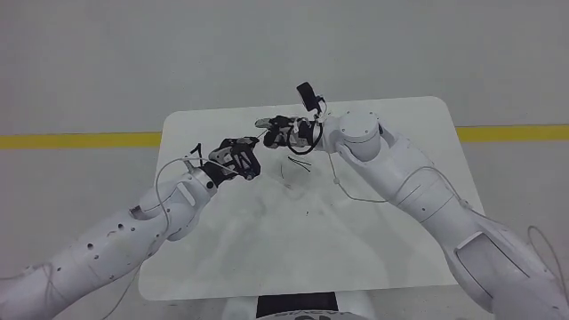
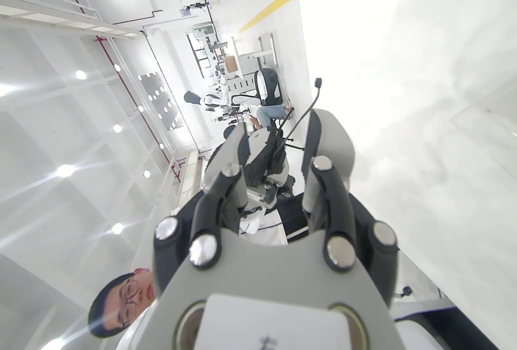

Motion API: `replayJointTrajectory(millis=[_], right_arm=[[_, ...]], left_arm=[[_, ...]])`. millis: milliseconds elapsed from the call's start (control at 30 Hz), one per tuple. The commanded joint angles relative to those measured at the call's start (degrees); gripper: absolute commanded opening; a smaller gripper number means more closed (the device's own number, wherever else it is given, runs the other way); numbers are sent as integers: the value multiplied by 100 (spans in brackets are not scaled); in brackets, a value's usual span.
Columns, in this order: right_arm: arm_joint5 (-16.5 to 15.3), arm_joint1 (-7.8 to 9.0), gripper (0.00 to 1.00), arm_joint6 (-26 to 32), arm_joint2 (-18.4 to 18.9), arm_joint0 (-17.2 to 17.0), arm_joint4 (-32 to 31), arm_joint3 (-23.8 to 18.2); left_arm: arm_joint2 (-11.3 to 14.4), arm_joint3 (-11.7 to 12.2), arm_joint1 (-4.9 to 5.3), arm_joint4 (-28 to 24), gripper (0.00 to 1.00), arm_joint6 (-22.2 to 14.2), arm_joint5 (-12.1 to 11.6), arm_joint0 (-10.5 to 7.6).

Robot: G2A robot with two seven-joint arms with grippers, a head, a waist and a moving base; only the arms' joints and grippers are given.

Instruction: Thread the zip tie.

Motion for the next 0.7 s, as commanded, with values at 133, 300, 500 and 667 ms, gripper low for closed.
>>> replayJointTrajectory(millis=[133,300,500,667], right_arm=[[0,37,100,-99,123,-72,-88,-119],[0,100,100,-316,326,-204,-283,-289],[0,176,100,-513,587,-405,-474,-470],[0,185,100,-542,629,-434,-504,-511]], left_arm=[[-67,-74,39,0,0,-16,29,58],[-293,-233,72,-276,0,-11,129,240],[-787,-372,175,-1067,0,260,121,558],[-1255,-486,289,-1546,0,521,66,871]])
